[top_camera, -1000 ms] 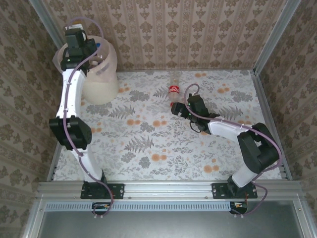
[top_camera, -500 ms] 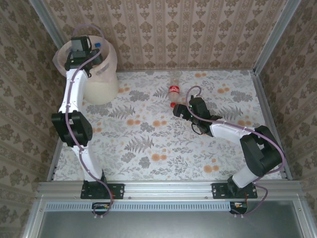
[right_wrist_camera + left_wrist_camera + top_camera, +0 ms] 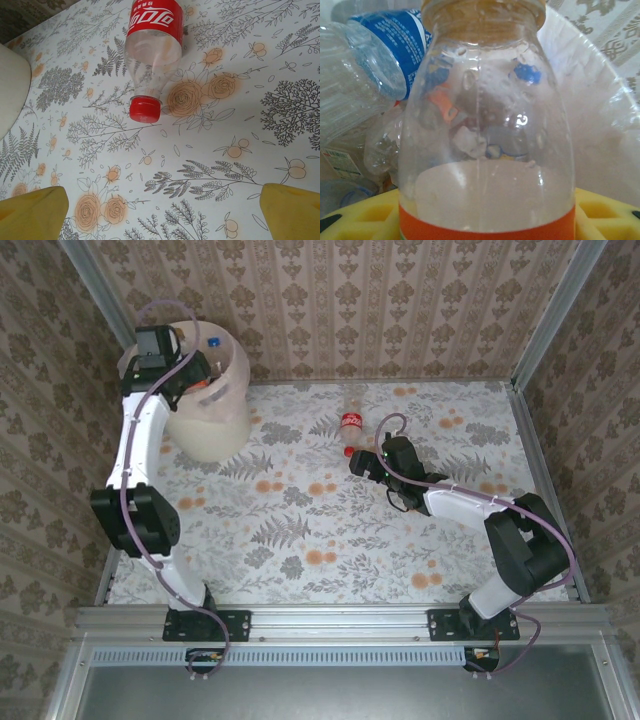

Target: Put the plastic bottles in the bin

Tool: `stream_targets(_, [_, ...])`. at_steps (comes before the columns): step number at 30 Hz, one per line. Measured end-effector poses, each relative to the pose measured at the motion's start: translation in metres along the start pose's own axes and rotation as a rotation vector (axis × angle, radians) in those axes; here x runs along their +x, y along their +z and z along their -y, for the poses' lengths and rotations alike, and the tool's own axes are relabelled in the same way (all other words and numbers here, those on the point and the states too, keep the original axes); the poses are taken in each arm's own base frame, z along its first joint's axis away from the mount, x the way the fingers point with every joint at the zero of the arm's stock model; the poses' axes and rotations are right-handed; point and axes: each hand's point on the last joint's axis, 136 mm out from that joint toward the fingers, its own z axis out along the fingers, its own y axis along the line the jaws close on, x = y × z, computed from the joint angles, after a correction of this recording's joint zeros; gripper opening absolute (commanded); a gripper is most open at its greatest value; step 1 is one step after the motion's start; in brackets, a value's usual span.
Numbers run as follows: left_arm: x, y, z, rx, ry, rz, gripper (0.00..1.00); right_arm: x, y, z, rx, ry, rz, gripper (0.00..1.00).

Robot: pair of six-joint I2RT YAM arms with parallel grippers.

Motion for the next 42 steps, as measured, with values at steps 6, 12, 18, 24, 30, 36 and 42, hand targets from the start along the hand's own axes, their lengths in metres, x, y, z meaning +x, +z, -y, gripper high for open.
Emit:
stream_targets(6, [-0.017, -0.014, 0.003, -0.014, -0.008, 0.019, 1.0, 0.001, 0.001, 0.0, 0.001, 0.0, -0.002, 1.0])
stream_targets(12, [-0.038, -0.027, 0.014, 0.018, 0.005, 0.062, 1.0, 0.002, 0.002, 0.001, 0.003, -0.001, -0.005, 1.0])
stream_targets(18, [-0.03, -0.026, 0.023, 0.07, 0.008, 0.031, 1.0, 0.008, 0.009, 0.004, 0.014, -0.004, -0.028, 1.0])
stream_targets(24, [0.003, -0.027, 0.033, 0.144, 0.003, -0.04, 1.0, 0.009, 0.024, 0.0, 0.014, -0.027, -0.052, 0.98])
stream_targets(30, [0.003, -0.061, 0.05, 0.251, -0.008, -0.004, 1.0, 0.005, 0.047, -0.008, 0.019, -0.035, -0.071, 0.93])
stream_targets(36, [0.005, -0.109, 0.07, 0.385, -0.055, 0.077, 1.0, 0.01, 0.066, -0.006, 0.038, -0.028, -0.097, 0.86])
stream_targets(42, [0.04, -0.112, 0.086, 0.454, -0.101, 0.028, 1.0, 0.008, 0.091, -0.012, 0.049, -0.021, -0.121, 0.77])
